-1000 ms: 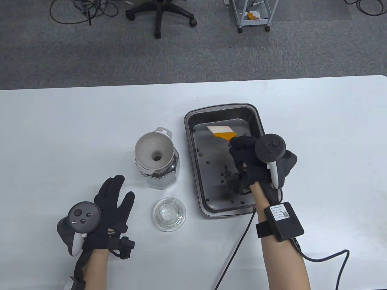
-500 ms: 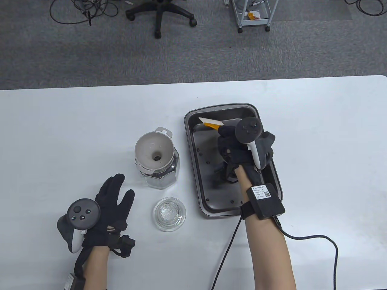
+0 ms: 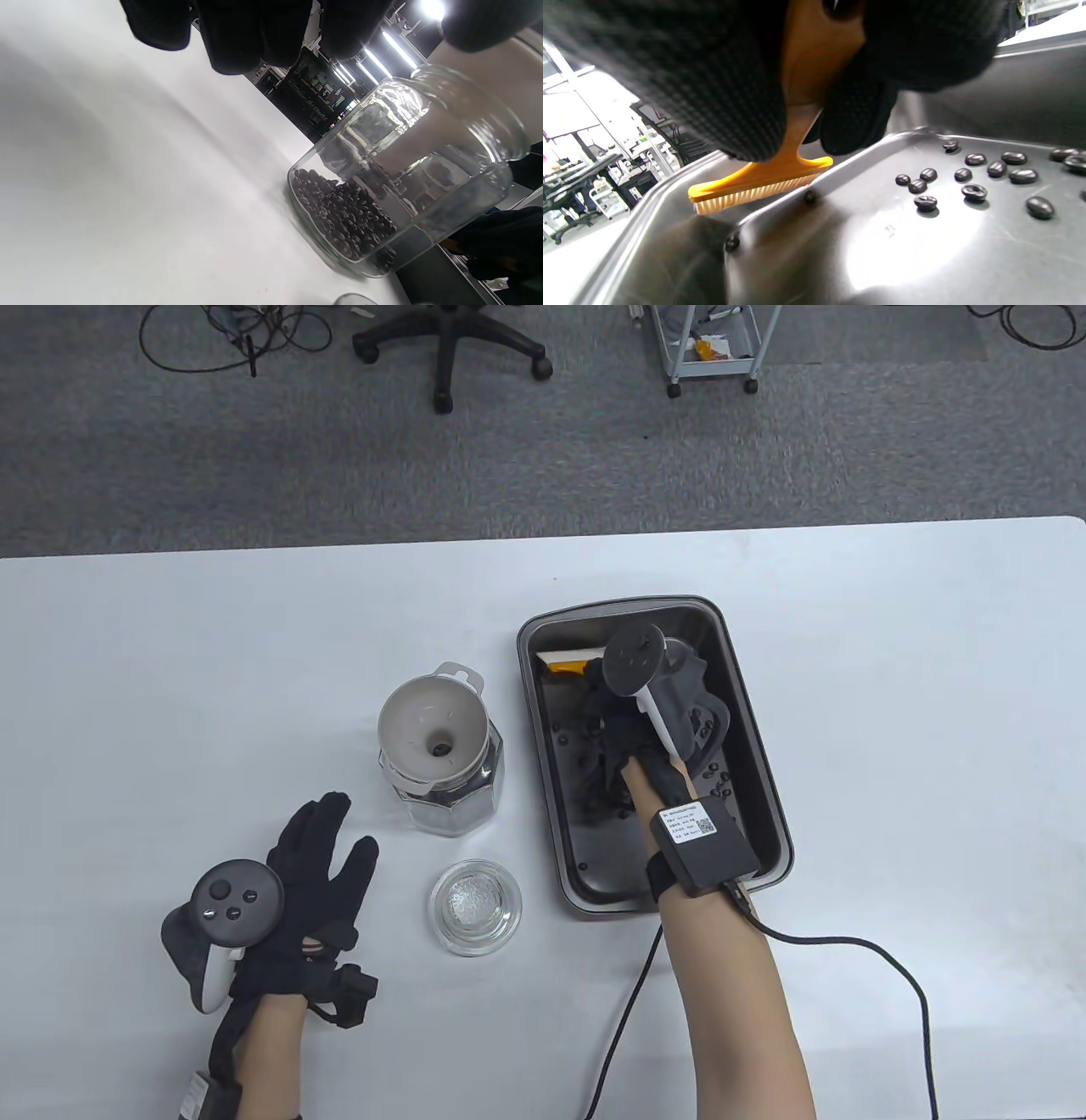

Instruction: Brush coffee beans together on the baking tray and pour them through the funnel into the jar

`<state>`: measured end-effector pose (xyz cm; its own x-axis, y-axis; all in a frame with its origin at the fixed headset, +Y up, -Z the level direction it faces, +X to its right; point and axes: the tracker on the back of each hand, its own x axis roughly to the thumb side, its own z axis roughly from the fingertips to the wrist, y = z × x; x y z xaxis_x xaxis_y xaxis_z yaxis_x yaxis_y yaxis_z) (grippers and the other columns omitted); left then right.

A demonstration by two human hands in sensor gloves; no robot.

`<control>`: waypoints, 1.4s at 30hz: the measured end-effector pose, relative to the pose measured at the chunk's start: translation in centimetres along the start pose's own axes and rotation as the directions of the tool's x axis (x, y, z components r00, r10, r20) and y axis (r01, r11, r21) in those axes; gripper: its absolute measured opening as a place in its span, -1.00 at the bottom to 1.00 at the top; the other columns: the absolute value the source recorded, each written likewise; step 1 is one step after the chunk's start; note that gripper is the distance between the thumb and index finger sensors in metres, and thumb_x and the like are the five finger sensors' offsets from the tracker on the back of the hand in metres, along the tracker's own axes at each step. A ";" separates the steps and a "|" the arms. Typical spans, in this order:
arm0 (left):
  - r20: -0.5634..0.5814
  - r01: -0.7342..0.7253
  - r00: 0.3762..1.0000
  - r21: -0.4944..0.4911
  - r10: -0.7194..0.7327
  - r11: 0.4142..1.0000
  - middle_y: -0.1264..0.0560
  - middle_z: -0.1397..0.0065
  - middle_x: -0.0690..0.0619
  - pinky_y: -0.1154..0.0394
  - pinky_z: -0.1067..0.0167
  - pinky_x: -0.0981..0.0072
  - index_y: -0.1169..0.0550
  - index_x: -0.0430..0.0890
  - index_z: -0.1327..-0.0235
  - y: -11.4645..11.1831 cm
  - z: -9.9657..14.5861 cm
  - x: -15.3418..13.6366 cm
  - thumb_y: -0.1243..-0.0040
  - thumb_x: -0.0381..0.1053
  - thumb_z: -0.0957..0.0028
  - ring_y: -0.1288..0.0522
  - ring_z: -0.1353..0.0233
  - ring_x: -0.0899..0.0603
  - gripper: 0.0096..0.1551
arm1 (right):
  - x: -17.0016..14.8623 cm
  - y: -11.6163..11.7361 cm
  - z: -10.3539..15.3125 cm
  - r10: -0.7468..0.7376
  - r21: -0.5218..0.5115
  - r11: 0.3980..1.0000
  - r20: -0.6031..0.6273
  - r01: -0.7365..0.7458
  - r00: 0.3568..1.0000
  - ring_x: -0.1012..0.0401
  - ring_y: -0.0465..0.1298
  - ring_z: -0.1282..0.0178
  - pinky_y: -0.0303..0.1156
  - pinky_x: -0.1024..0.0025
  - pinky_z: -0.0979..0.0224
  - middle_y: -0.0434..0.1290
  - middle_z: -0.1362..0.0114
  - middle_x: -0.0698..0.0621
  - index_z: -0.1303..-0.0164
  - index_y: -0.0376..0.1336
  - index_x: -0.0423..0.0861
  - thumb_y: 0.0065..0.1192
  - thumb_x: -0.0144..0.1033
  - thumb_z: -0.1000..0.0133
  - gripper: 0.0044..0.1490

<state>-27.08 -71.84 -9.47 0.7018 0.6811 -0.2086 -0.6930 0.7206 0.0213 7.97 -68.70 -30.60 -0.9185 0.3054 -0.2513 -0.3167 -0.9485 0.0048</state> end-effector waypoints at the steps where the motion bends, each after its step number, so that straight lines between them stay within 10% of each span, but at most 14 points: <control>1: -0.001 0.001 1.000 0.000 -0.001 1.000 -0.24 -0.76 0.02 -0.25 -0.53 -0.26 -0.26 0.30 -0.61 0.0 0.0 0.0 -0.05 0.60 -0.05 -0.32 -0.66 -0.27 -0.13 | 0.1 0.1 0.0 0.015 -0.007 1.000 0.006 -0.015 1.000 0.10 0.76 0.05 0.68 0.47 0.30 0.77 -0.21 0.04 0.14 0.63 0.13 0.71 -0.18 0.12 -0.66; 19: -0.018 0.009 1.000 -0.025 -0.009 1.000 -0.24 -0.76 0.02 -0.26 -0.53 -0.26 -0.26 0.30 -0.61 -0.3 -0.2 -0.1 -0.05 0.60 -0.04 -0.32 -0.66 -0.28 -0.13 | 0.4 0.6 1.3 0.113 0.053 0.992 0.061 -0.116 0.992 0.19 0.78 0.24 0.66 0.53 0.42 0.84 -0.08 0.01 0.20 0.67 0.12 0.73 -0.17 0.14 -0.68; 42: -0.015 0.019 1.000 -0.031 -0.019 0.999 -0.26 -0.75 0.01 -0.28 -0.52 -0.23 -0.26 0.30 -0.61 -0.2 0.0 -0.2 -0.05 0.59 -0.05 -0.35 -0.64 -0.26 -0.14 | -4.0 -1.0 9.4 0.125 0.171 0.975 0.124 -0.145 0.984 0.17 0.80 0.29 0.65 0.51 0.46 0.83 -0.10 -0.01 0.15 0.65 0.13 0.71 -0.16 0.11 -0.67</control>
<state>-27.07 -72.17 -9.47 0.7123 0.6653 -0.2238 -0.6847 0.7288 -0.0128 9.69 -68.19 -20.47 -0.9730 0.1927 -0.1267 -0.2158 -0.9544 0.2063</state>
